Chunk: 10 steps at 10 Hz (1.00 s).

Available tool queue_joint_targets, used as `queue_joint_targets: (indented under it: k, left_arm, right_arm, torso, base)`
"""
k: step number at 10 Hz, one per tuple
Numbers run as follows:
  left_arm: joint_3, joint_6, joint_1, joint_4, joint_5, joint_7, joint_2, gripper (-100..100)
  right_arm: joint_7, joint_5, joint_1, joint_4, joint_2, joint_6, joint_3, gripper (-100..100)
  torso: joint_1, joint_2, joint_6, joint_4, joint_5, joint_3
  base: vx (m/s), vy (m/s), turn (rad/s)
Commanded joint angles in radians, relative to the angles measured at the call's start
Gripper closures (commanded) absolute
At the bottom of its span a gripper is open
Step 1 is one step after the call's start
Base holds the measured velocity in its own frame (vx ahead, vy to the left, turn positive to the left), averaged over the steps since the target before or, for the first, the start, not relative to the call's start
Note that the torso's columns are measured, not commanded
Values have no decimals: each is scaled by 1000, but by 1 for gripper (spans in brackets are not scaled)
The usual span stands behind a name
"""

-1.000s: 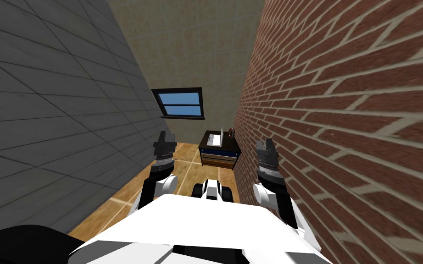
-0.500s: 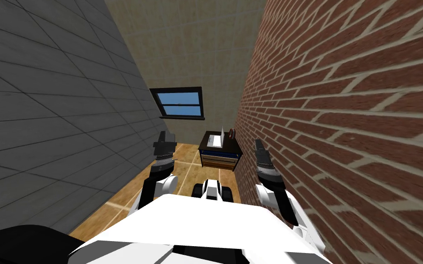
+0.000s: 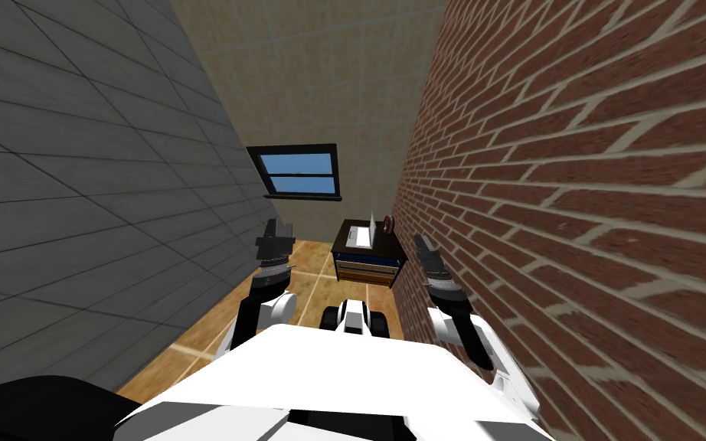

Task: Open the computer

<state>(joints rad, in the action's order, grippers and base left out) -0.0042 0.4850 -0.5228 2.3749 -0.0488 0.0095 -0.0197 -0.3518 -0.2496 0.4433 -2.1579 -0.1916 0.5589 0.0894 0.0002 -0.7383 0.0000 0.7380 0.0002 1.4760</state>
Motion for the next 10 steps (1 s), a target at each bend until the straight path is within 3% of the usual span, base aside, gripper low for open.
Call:
queue_joint_targets:
  k: [1, 10]
  left_arm:
    - [0, 0, 0, 0, 0, 0, 0, 0]
    - [0, 0, 0, 0, 0, 0, 0, 0]
  right_arm:
    - [-66, -79, -9, 19, -13, -13, 4, -100]
    - [-229, -317, -37, 77, -28, -40, 20, -100]
  torso:
    - [-1, 0, 0, 0, 0, 0]
    - [1, 1, 0, 0, 0, 1]
  base:
    - [65, 41, -20]
    - [56, 29, -13]
